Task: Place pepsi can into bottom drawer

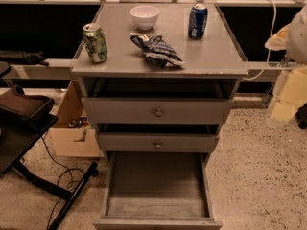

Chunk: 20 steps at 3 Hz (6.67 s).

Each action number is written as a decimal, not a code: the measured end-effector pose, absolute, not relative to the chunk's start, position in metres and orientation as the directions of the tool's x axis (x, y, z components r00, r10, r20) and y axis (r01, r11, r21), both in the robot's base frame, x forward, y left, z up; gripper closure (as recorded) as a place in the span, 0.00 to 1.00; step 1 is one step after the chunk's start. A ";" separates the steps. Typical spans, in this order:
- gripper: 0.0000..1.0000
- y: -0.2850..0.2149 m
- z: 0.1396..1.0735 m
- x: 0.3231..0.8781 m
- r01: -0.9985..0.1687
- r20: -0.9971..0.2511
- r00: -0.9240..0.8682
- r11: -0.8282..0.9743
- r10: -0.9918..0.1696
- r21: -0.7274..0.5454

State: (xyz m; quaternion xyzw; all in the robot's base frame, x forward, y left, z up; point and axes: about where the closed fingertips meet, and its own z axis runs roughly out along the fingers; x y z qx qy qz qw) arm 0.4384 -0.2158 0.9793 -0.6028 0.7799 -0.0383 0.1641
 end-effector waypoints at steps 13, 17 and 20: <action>0.00 -0.209 0.892 0.861 -0.610 -0.962 -0.080 0.777 -0.260 -0.159; 0.26 -0.190 0.888 0.946 -0.553 -0.987 -0.045 0.827 -0.154 -0.103; 0.95 -0.190 0.888 0.947 -0.553 -0.988 -0.044 0.827 -0.151 -0.101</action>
Offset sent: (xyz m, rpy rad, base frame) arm 0.0218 -0.0002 0.0063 0.1254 -0.0719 0.0686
